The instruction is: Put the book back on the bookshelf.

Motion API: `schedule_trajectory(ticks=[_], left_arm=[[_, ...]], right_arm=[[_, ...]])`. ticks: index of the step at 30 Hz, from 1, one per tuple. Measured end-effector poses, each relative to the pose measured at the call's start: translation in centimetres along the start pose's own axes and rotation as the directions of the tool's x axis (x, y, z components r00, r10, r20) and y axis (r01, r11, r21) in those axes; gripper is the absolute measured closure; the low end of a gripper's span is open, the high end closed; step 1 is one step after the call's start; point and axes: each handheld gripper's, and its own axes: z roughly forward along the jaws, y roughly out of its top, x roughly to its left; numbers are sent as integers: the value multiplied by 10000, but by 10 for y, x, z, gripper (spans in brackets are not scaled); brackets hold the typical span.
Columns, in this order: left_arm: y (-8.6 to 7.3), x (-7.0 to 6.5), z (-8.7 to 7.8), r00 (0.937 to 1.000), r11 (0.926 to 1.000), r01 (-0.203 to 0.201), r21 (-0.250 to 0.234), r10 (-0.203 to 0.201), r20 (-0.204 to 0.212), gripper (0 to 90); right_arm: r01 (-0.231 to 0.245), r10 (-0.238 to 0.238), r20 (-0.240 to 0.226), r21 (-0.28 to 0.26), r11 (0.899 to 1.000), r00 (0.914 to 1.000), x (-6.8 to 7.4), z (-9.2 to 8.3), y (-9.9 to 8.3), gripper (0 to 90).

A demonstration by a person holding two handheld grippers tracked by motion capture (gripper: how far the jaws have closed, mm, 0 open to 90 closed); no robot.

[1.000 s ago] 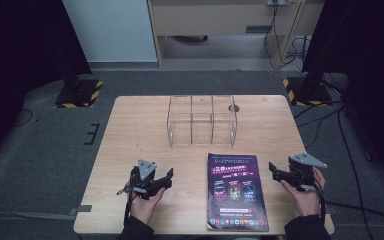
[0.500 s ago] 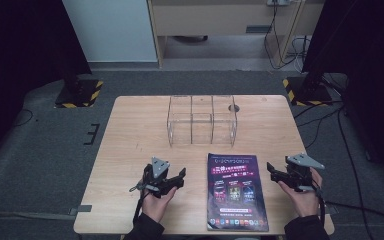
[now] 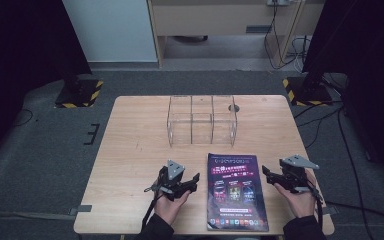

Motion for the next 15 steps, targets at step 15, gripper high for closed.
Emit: schedule_trajectory(ticks=[15], left_arm=[[-7, -16, 24, 9975, 9986, -1, 527, -36, 709, 420]], right_arm=[[-116, 128, -463, 261, 9996, 9988, 9, 9, -6, 281]])
